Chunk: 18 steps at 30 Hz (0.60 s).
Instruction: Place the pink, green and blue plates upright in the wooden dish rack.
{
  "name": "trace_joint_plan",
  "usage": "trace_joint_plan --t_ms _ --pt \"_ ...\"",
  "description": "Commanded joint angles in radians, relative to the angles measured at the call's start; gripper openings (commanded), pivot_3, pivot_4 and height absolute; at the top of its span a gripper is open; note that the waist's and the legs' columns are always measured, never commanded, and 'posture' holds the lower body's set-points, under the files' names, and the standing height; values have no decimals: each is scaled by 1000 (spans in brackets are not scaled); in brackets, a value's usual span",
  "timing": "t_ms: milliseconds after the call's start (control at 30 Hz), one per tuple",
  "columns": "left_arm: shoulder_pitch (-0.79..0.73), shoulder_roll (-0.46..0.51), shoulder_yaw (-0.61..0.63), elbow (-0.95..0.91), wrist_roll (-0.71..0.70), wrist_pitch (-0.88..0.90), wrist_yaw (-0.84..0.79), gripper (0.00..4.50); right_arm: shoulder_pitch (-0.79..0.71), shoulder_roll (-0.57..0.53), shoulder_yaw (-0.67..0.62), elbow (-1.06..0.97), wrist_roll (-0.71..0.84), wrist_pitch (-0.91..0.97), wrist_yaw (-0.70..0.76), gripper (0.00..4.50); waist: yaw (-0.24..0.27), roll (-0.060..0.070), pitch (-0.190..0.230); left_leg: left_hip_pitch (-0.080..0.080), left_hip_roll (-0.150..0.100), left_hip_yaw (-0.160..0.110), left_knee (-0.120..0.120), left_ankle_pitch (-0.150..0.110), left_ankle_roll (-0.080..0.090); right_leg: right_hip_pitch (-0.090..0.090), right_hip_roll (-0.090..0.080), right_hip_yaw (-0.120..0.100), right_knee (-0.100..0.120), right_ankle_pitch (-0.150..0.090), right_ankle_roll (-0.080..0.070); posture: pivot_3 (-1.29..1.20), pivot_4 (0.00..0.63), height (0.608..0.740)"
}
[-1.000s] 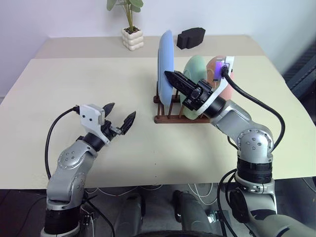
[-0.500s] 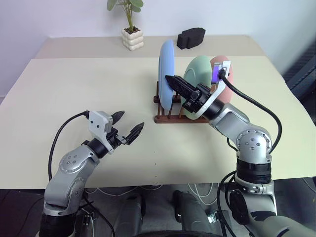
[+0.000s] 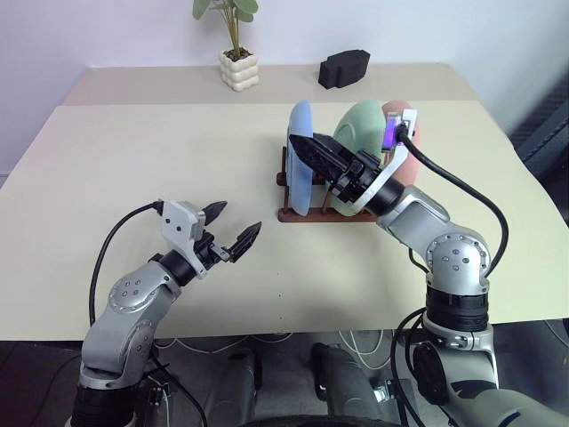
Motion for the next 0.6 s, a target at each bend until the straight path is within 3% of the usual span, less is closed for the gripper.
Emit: trace_joint_plan --t_ms 33,300,467,533,600 --pt "4 4 -8 -35 -9 -12 -4 4500 -40 -14 -17 -56 4 -23 7 4437 0 0 0 0 0 0 0 0 0 0 0 0 0 0 0 0 150 735" --pt "1 2 -17 -31 -6 -16 -1 4500 -118 -65 16 -101 -81 -58 29 4437 0 0 0 0 0 0 0 0 0 0 0 0 0 0 -1 0 150 735" --pt "4 1 -19 -32 -5 -18 1 4500 -192 -190 -16 -91 -156 -102 120 4437 2 0 0 -1 0 0 1 0 0 0 0 0 -1 -1 -1 0 150 735" --pt "6 6 -25 -33 -10 -14 -9 4500 -183 -283 -50 -88 -161 -98 193 3929 3 0 0 -1 0 0 0 0 0 0 0 0 -2 -1 -1 0 150 735" --pt "10 14 -34 -36 -13 -9 -24 4500 -145 -382 -71 -104 -173 -100 277 3096 6 0 0 -1 0 0 0 0 0 0 0 0 -2 -1 -1 0 150 735"
